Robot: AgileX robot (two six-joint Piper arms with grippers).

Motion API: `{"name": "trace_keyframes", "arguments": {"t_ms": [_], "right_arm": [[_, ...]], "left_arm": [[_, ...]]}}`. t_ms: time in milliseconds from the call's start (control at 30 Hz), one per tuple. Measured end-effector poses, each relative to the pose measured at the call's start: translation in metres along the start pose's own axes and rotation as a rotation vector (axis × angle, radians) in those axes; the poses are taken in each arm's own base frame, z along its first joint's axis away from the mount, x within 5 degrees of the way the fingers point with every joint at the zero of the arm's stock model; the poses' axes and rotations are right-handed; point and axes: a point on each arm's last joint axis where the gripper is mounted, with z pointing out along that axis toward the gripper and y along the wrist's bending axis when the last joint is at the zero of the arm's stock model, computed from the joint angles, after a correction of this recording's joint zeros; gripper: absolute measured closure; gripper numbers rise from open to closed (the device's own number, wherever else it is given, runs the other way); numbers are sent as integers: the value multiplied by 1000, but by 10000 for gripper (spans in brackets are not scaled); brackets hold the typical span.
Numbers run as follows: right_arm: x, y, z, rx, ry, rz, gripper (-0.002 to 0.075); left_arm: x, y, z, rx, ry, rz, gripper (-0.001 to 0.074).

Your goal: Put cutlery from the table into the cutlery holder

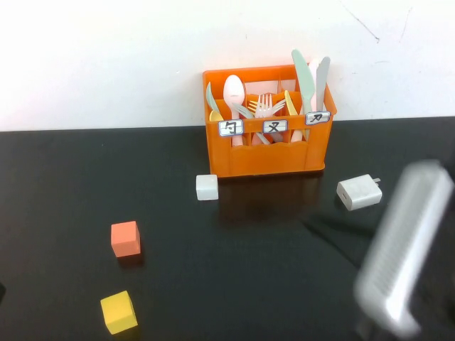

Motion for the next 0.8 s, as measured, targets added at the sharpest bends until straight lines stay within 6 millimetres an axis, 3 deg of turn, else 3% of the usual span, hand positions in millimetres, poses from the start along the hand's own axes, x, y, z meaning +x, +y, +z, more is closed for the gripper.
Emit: {"name": "trace_keyframes", "arguments": {"t_ms": [167,300,500,800], "right_arm": [[41,10,-33,4,32,-4,728],[54,12,-60,15,-35,7,728],[40,19,-91,-89,-277,9,728],[29,50,-96,-449,-397,36,728]], "left_arm": [[0,0,0,0,1,0,736],[0,0,0,1,2,0,736],[1,0,0,1,4,0,736],[2,1,1,-2,9,-1,736]]}}
